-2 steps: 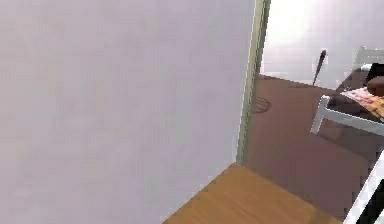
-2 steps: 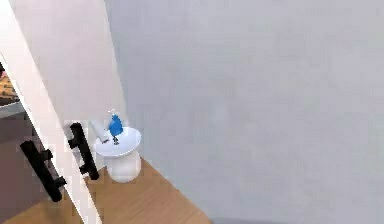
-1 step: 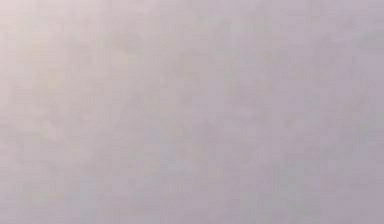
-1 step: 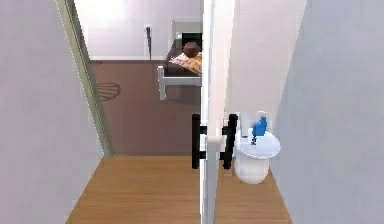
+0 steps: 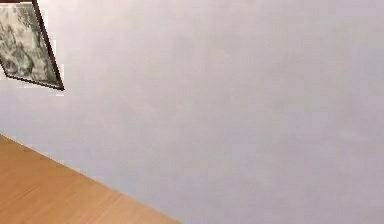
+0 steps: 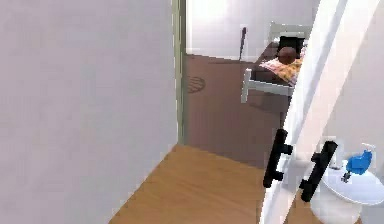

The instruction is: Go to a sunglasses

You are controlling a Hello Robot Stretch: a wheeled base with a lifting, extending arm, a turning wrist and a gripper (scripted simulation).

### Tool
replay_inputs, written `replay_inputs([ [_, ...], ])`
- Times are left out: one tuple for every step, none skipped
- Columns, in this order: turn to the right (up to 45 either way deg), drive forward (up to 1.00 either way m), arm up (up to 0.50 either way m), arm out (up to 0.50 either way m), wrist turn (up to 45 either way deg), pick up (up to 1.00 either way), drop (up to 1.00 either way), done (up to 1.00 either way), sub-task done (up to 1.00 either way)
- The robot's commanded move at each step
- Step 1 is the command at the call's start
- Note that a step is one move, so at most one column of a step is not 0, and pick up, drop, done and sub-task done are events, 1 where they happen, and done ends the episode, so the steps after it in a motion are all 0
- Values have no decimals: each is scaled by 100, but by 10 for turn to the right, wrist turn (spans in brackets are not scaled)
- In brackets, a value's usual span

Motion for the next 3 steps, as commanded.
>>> replay_inputs([
  [0,65,0,0,0,0,0,0,0],
  [-450,0,0,0,0,0,0,0,0],
  [-180,0,0,0,0,0,0,0,0],
])
